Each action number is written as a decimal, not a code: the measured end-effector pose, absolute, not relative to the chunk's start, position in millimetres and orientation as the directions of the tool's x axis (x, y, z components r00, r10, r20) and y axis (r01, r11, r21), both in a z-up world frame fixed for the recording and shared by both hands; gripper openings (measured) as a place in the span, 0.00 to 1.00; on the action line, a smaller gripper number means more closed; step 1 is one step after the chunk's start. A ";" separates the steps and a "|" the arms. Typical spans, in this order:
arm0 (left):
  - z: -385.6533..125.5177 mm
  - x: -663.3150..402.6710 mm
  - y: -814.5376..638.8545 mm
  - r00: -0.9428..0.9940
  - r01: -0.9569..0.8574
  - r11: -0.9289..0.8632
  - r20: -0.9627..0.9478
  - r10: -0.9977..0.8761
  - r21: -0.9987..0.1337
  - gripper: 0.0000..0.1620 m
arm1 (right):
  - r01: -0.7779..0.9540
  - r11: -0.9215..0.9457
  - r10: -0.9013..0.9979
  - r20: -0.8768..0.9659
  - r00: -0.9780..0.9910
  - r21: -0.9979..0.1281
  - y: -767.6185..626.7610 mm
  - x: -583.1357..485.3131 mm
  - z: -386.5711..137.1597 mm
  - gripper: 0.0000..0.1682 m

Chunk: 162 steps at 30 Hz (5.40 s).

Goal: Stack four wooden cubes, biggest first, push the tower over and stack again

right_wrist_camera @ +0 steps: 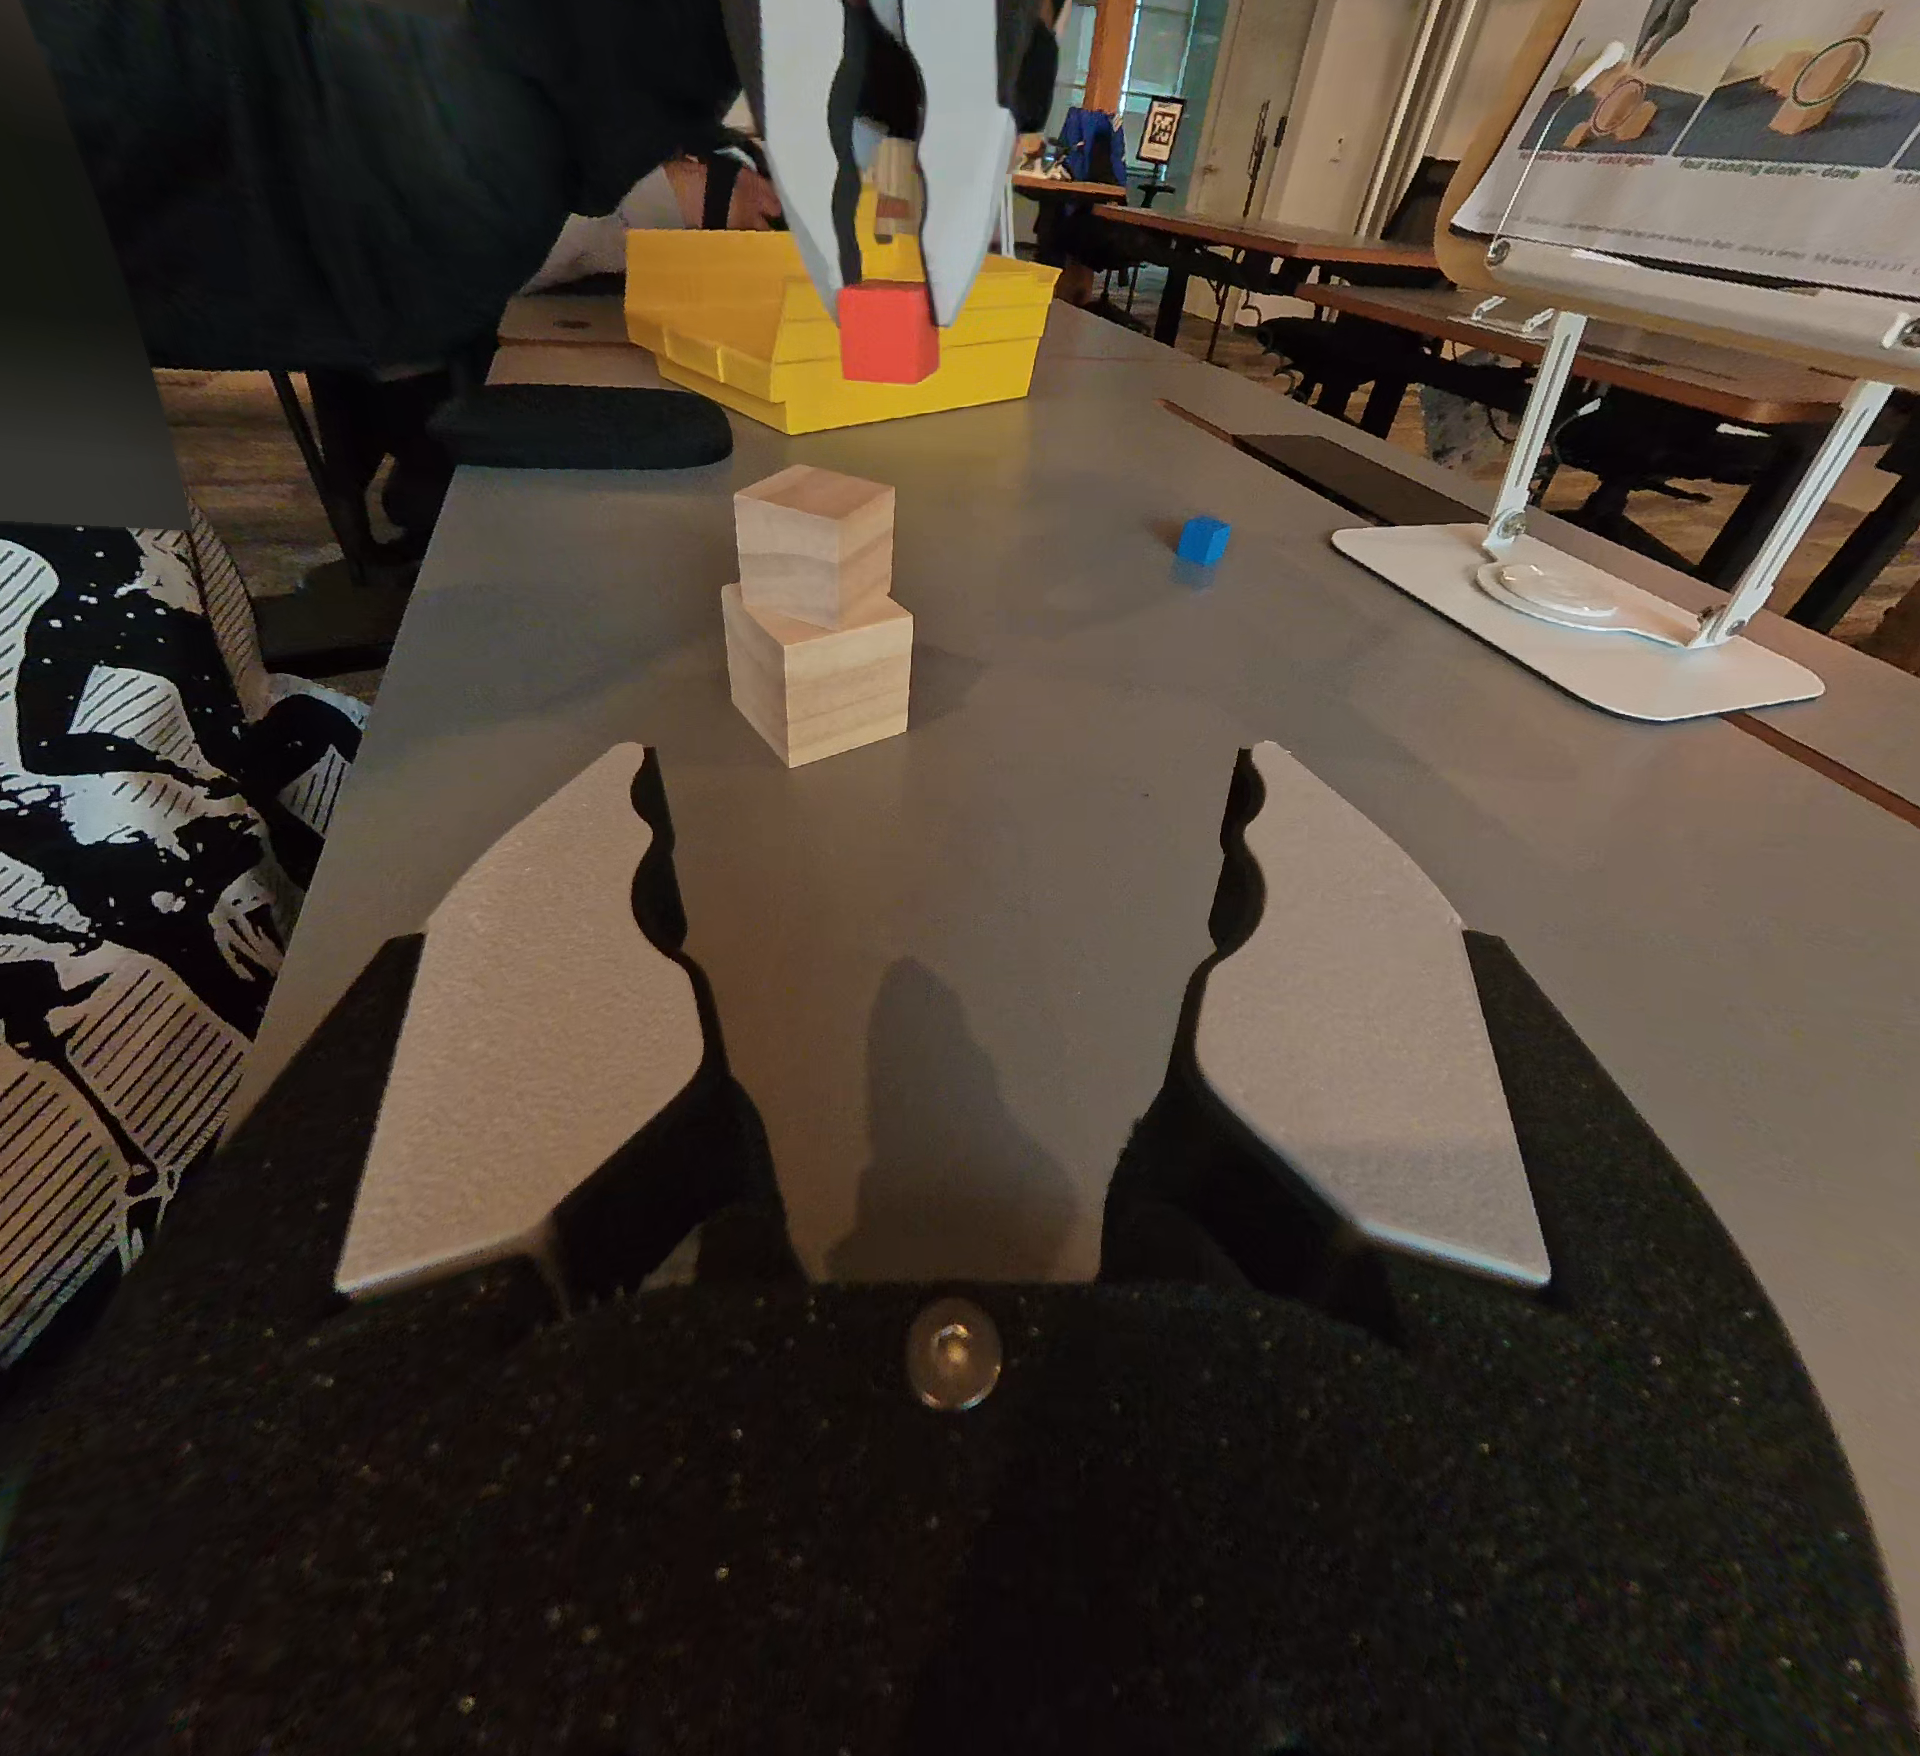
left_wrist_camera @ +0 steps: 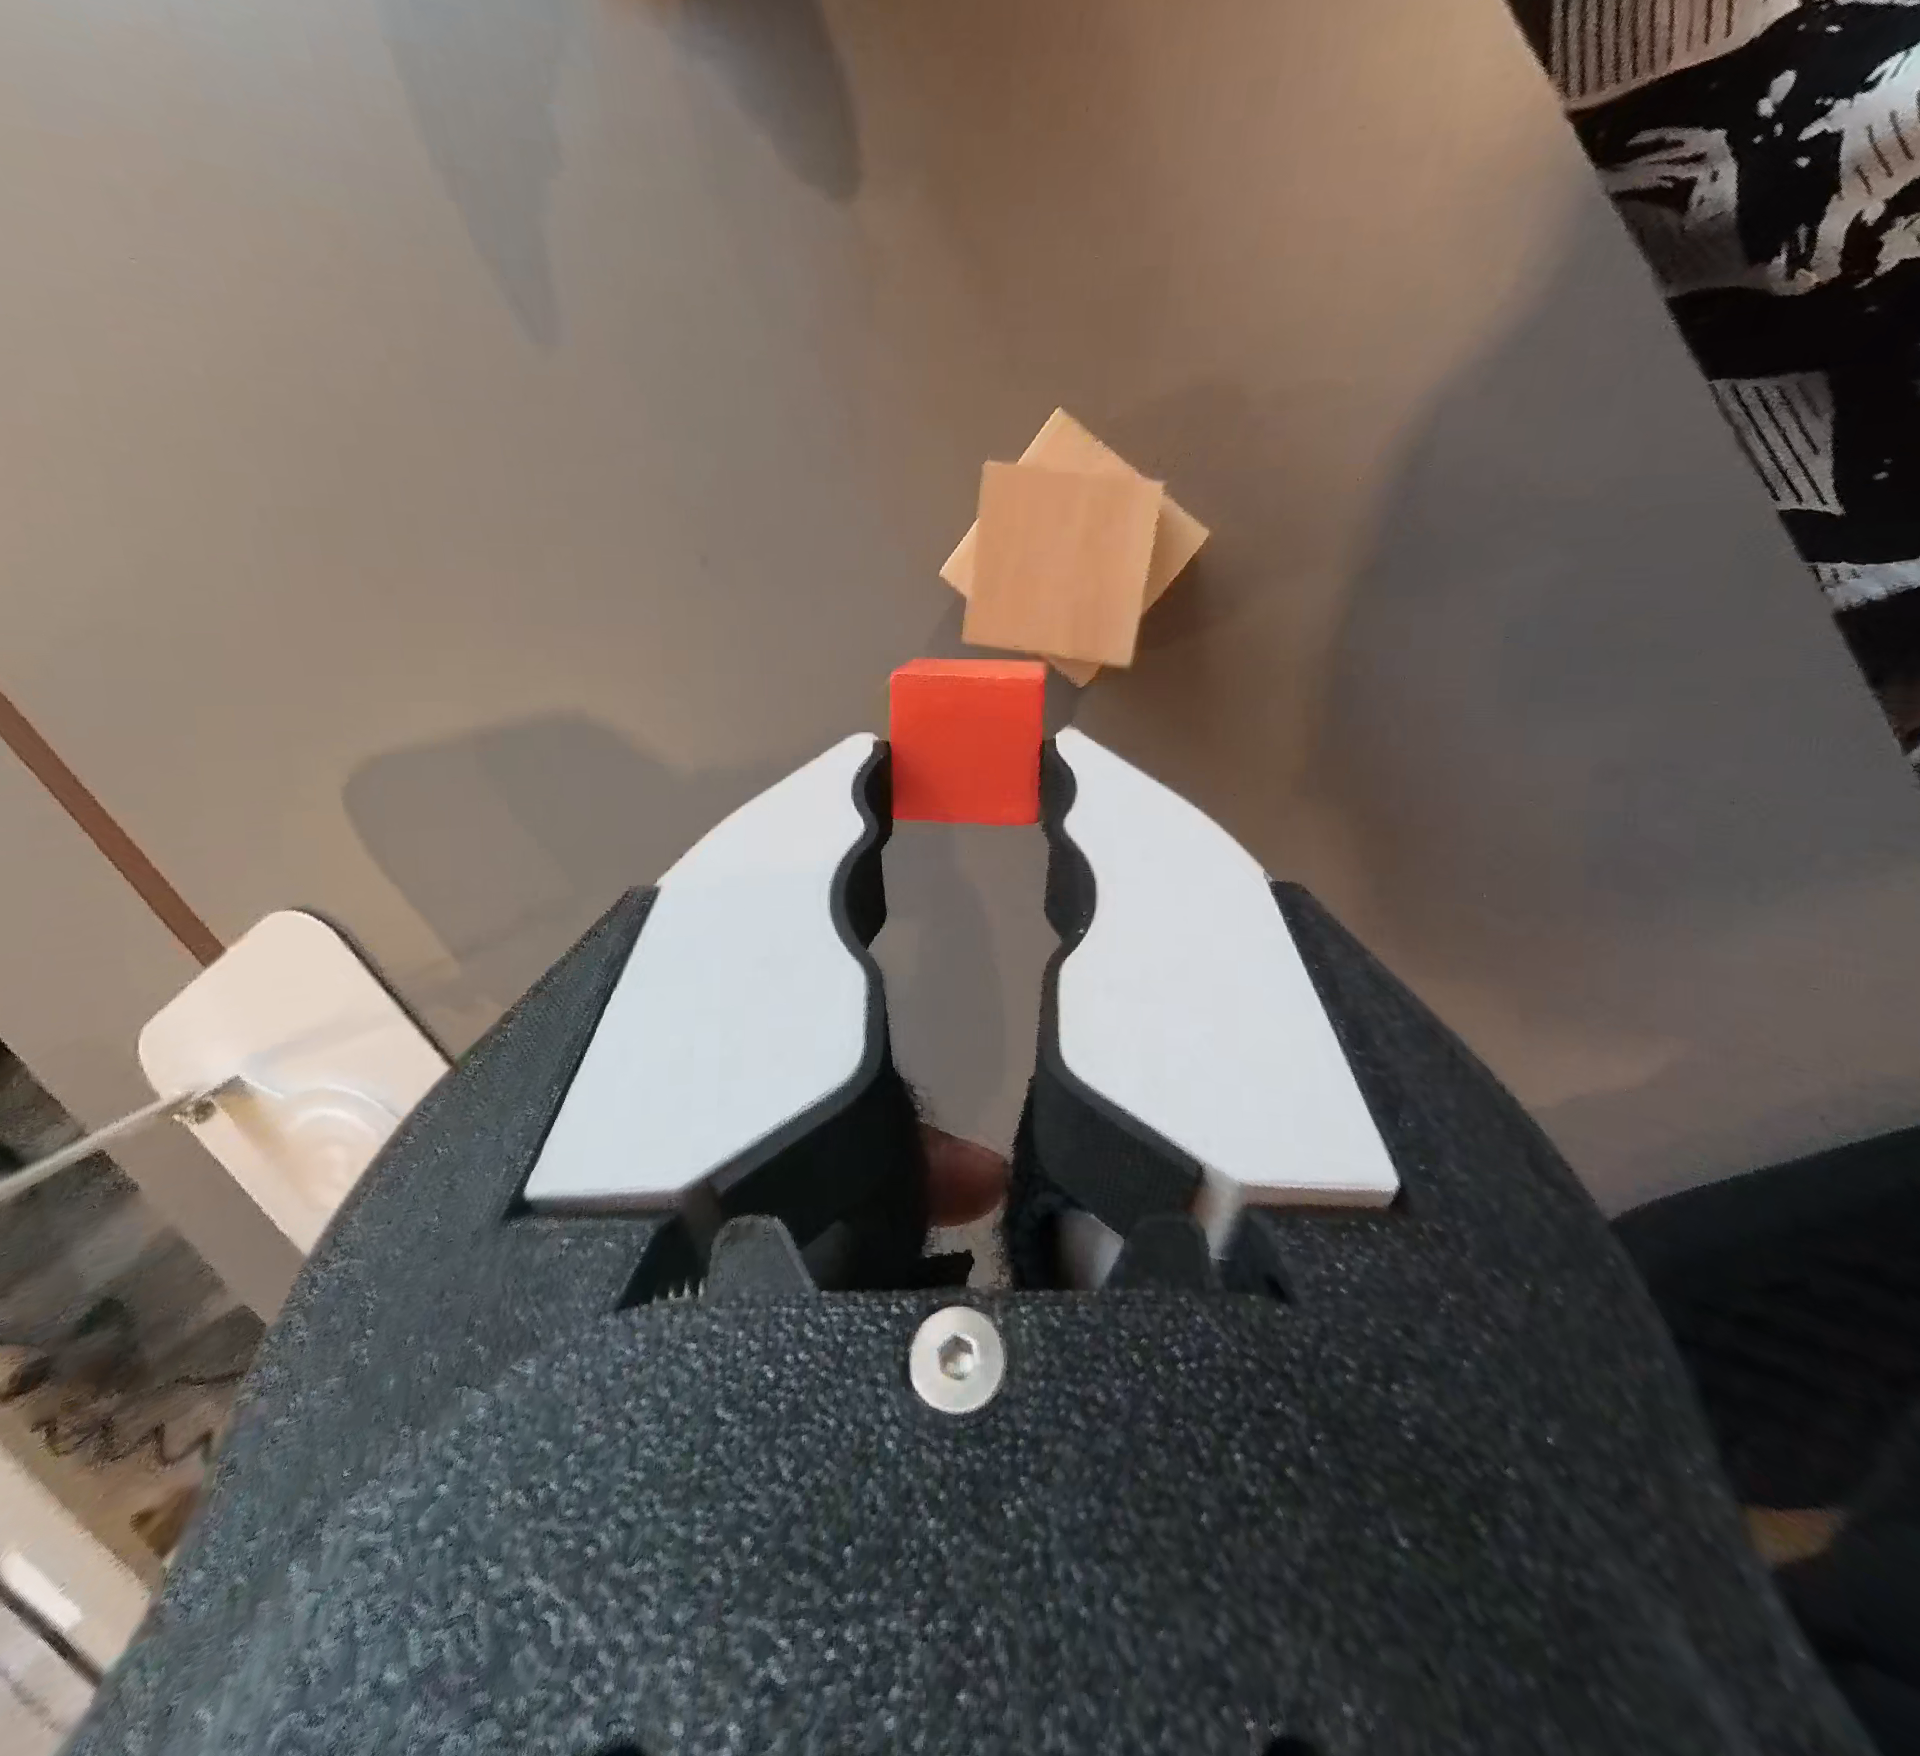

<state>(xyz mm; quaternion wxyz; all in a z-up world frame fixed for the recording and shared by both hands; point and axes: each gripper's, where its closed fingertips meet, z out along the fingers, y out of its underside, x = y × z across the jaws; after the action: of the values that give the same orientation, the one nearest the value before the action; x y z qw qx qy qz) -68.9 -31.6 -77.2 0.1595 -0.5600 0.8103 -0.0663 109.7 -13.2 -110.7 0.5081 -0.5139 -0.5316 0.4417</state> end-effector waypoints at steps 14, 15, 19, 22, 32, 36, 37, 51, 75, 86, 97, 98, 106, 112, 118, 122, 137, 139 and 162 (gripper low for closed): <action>-94.9 -43.3 -54.5 -0.420 -0.859 0.452 -0.174 -0.891 -0.241 0.16 | 0.099 0.082 0.995 0.087 0.044 -0.992 -13.2 109.5 -110.8 0.60; -95.8 -43.0 -54.7 -0.419 -0.859 0.450 -0.171 -0.892 -0.244 0.16 | 0.100 0.083 0.995 0.087 0.044 -0.992 -13.2 109.5 -110.9 0.60; -100.2 -42.6 -54.7 -0.416 -0.861 0.445 -0.163 -0.895 -0.246 0.16 | 0.099 0.083 0.995 0.087 0.044 -0.992 -13.1 109.6 -110.7 0.60; -103.5 -42.5 -55.4 -0.416 -0.862 0.442 -0.153 -0.896 -0.248 0.16 | 0.100 0.083 0.995 0.087 0.043 -0.992 -13.2 109.4 -110.8 0.60; -101.1 -46.9 -53.0 -0.359 -0.890 0.373 -0.101 -0.928 -0.264 0.37 | 0.100 0.083 0.995 0.088 0.043 -0.992 -13.3 109.5 -110.9 0.60; -88.9 -59.9 -30.7 -0.237 -0.901 0.266 -0.123 -0.964 -0.343 0.51 | 0.101 0.085 0.995 0.090 0.043 -0.991 -13.5 109.3 -111.0 0.60; -85.8 -67.0 -20.0 -0.184 -0.903 0.222 -0.135 -0.974 -0.367 0.54 | 0.102 0.086 0.995 0.090 0.042 -0.991 -13.5 109.2 -111.2 0.60; -137.5 -217.8 110.2 0.510 -0.785 -0.341 -0.226 -0.830 -0.517 0.64 | 0.122 0.089 0.995 0.094 0.035 -0.989 -14.4 107.4 -113.9 0.60; -203.6 -235.5 156.6 0.673 -0.637 -0.506 -0.098 -0.733 -0.582 0.38 | 0.120 0.100 0.994 0.105 0.035 -0.988 -15.1 107.4 -113.4 0.60; -199.6 -232.0 152.6 0.661 -0.634 -0.502 -0.074 -0.747 -0.589 0.13 | 0.118 0.097 0.994 0.101 0.034 -0.988 -15.1 107.5 -113.1 0.60; -124.0 -190.5 107.9 0.501 -0.695 -0.325 -0.108 -0.859 -0.641 0.13 | 0.117 0.094 0.994 0.099 0.035 -0.989 -15.0 107.5 -113.1 0.59; -115.6 -184.2 101.5 0.479 -0.702 -0.299 -0.117 -0.870 -0.646 0.13 | 0.117 0.094 0.995 0.099 0.035 -0.989 -15.0 107.6 -113.1 0.59; -69.2 -125.9 41.9 0.268 -0.758 -0.089 -0.184 -0.946 -0.647 0.13 | 0.109 0.089 0.995 0.093 0.038 -0.990 -14.5 108.3 -112.2 0.59; -58.7 -78.6 -8.4 0.084 -0.776 0.054 -0.188 -0.979 -0.629 0.13 | 0.104 0.085 0.995 0.090 0.041 -0.991 -14.1 108.8 -111.5 0.58; -67.3 -50.5 -38.6 -0.033 -0.777 0.115 -0.142 -0.989 -0.619 0.13 | 0.101 0.088 0.995 0.093 0.043 -0.991 -14.2 109.2 -110.9 0.58; -74.9 -41.6 -48.5 -0.067 -0.772 0.124 -0.114 -0.991 -0.623 0.13 | 0.101 0.085 0.995 0.090 0.042 -0.991 -14.1 109.3 -111.0 0.58; -85.8 -39.8 -57.5 -0.107 -0.795 0.136 -0.084 -0.991 -0.591 0.13 | 0.103 0.088 0.995 0.092 0.041 -0.991 -14.5 109.6 -111.2 0.58; -86.5 -39.6 -57.2 -0.107 -0.797 0.136 -0.083 -0.991 -0.588 0.13 | 0.103 0.090 0.995 0.094 0.042 -0.991 -14.5 109.6 -111.1 0.58; -83.5 -81.2 -68.6 -0.059 -0.825 0.118 -0.124 -0.991 -0.552 0.43 | 0.104 0.091 0.994 0.096 0.042 -0.990 -14.5 109.6 -111.2 0.58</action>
<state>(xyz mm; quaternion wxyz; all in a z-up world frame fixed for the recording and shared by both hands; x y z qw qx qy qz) -81.2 -68.6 -83.5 0.2420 -0.6416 0.7075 -0.1706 109.6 -14.5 -111.2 0.5084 -0.5124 -0.5360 0.4378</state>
